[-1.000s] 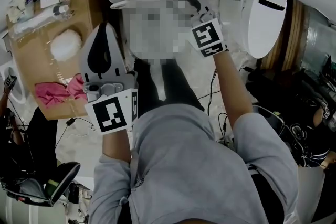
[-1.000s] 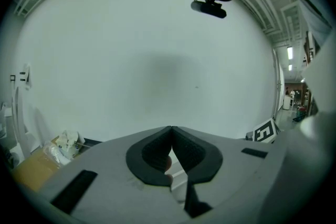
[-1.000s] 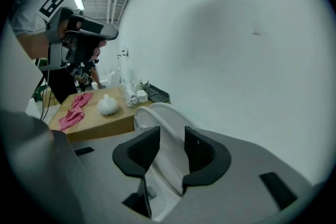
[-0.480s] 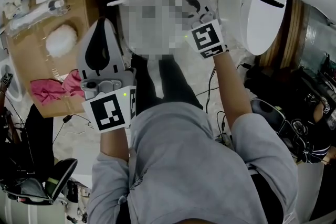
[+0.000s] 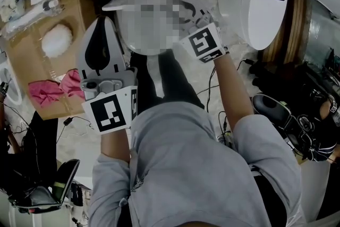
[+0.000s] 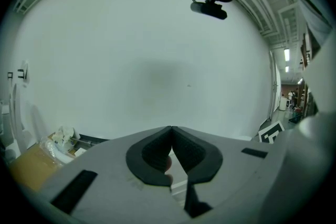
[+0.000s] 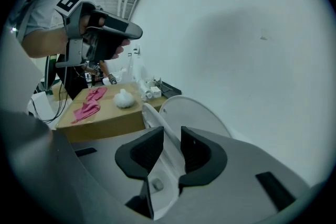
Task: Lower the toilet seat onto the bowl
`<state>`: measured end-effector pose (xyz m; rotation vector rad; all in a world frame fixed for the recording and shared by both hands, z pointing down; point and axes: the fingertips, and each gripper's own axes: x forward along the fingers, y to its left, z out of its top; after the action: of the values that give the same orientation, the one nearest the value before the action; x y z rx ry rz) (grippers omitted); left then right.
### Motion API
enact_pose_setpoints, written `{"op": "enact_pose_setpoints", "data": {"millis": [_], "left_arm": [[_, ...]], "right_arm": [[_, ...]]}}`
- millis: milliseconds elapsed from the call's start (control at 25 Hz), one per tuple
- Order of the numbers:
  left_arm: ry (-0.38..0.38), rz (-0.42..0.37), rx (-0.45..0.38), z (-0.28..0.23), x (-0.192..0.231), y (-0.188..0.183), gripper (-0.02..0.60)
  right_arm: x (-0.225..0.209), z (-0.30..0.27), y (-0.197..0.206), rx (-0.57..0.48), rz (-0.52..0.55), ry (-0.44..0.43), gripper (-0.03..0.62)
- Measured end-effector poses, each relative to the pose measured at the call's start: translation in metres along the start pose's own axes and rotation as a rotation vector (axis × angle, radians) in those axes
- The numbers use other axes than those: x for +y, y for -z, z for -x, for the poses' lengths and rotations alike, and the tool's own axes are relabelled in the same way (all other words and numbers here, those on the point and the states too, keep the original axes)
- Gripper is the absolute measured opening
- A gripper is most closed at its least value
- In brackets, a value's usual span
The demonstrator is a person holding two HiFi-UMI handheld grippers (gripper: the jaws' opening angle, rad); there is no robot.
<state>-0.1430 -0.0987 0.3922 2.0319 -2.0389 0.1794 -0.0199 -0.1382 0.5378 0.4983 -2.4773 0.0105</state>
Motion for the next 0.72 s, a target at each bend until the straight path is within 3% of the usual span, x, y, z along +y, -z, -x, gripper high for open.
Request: {"op": "enact_pose_setpoints", "data": {"millis": [360,720], "left_arm": [[0.0,-0.002,0.025,-0.003,-0.002,0.015,0.0],[0.003,0.002,0.032,-0.002,-0.007,0.021,0.0]], "right_arm": [[0.025,0.009,0.018,-0.007,-0.024,-0.068,0.089],[0.043,0.019,0.027,-0.014,-0.041,-0.082,0.089]]}}
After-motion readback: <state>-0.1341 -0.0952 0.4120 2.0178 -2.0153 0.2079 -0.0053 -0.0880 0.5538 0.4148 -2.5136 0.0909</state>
